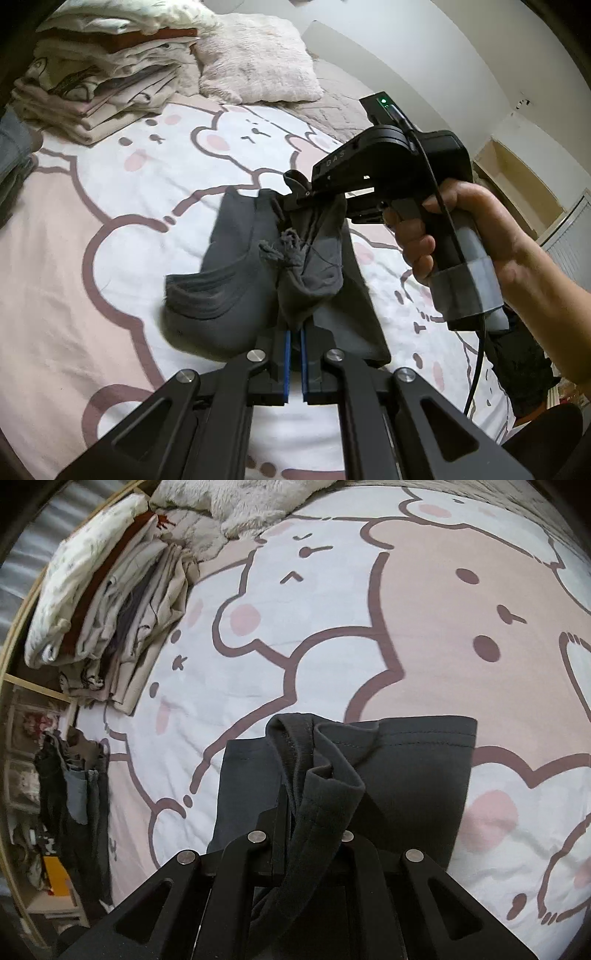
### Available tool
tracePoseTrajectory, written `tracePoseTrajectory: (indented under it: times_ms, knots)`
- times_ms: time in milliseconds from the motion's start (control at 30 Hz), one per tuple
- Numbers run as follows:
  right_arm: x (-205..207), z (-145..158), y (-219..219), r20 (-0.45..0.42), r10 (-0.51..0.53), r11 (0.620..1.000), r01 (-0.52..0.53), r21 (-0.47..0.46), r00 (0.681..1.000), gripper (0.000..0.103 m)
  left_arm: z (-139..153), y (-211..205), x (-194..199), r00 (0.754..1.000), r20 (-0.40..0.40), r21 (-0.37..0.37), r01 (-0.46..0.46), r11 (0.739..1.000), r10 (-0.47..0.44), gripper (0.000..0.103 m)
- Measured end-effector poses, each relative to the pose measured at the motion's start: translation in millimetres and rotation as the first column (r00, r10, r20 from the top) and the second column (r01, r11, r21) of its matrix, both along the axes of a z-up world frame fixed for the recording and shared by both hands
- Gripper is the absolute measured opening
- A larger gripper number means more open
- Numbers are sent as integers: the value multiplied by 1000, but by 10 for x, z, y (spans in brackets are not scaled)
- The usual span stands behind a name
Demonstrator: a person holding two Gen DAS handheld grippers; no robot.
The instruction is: Fold clothes
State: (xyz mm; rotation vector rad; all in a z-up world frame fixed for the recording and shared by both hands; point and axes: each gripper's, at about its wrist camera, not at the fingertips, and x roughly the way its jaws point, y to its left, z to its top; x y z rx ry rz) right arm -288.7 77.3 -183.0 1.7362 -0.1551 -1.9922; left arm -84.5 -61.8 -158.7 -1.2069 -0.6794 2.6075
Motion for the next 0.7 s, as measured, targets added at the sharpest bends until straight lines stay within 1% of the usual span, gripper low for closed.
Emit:
tracePoseTrajectory:
  times_ms: [67,167,233,400,567,633,700]
  knots:
    - [15,-24,-93,-6,6,1000,-6,29,1000,9,-18,-23,20,1000,7,10,-1,1000,1,5]
    - [64,45,-128,-57,-17,999,19,49,998,9,-10,-11,38,1000,2,27,11,1000,-11,5]
    - [94,135,-55,-88,-55,998,58,22,995,9,11,18,44,1000,-7,38,26,999,-25,5]
    - [208,331,182,-136,-90,996,88,-17,987,9,55,130,74,997,-27,55,73,996,-71,5]
    - [200,385,315,-117,-137,990,132,-50,984,9,92,179,99,995,-37,57,90,994,-88,5]
    - [188,331,255,-112,-131,991,129,-26,985,9,91,169,102,996,-34,56,84,995,-82,5]
    - [184,238,184,-88,-110,994,110,-7,990,9,71,141,101,997,-26,51,74,996,-73,5]
